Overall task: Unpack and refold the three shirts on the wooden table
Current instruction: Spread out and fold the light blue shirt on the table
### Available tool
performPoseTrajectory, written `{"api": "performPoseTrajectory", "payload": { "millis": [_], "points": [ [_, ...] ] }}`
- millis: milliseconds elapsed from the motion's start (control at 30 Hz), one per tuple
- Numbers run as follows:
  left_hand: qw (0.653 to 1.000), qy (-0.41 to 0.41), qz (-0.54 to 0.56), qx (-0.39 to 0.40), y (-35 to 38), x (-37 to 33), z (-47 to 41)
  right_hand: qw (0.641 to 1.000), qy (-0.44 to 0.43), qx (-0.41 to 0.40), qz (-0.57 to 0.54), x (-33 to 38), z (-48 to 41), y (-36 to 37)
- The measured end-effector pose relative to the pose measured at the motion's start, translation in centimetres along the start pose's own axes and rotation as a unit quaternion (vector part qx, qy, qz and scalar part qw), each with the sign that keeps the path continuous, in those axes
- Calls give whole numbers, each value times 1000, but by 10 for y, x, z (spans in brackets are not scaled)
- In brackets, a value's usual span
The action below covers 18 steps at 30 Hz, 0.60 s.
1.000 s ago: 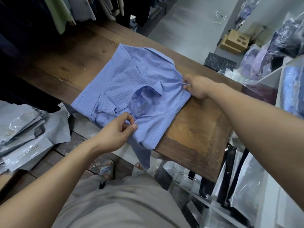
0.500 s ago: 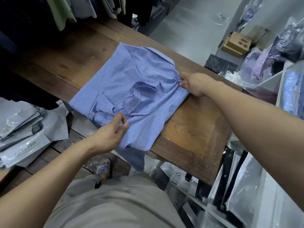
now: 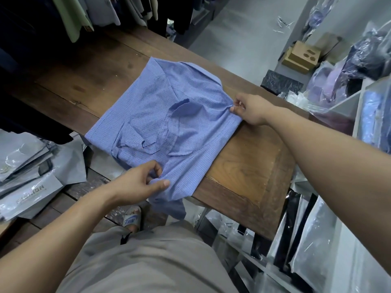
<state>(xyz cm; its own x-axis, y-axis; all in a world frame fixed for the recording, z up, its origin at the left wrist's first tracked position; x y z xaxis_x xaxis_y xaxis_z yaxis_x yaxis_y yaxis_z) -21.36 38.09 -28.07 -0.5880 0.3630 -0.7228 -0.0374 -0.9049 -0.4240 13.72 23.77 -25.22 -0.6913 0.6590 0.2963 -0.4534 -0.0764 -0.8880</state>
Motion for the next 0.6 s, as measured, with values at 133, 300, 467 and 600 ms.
{"api": "performPoseTrajectory", "payload": {
  "millis": [133,300,467,600],
  "points": [
    [996,-13,-83,-27,-5,-2,-7,1000,-9,-8,-16,-1,4,2],
    [988,-39,83,121,9,-6,-2,1000,3,27,-7,-6,8,0],
    [973,-26,106,204,21,-9,0,999,16,27,-11,-6,12,-3],
    [973,-81,117,182,22,-7,-6,997,44,14,-62,-12,18,-4]
  ]
}}
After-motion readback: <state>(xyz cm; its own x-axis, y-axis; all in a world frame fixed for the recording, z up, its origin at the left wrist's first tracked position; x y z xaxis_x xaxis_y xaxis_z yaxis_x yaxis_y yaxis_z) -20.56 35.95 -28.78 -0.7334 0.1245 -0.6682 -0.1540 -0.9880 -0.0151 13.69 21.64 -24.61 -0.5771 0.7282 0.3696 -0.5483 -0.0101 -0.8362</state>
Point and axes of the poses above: each hand's wrist, its own z-axis away from the middle knuckle, its own y-axis out of the palm, x = y × z, the point moved 3 cm from there along -z, towards the middle knuckle, and after that the axes turned 3 degrees about -y, right-handed, at the moved point
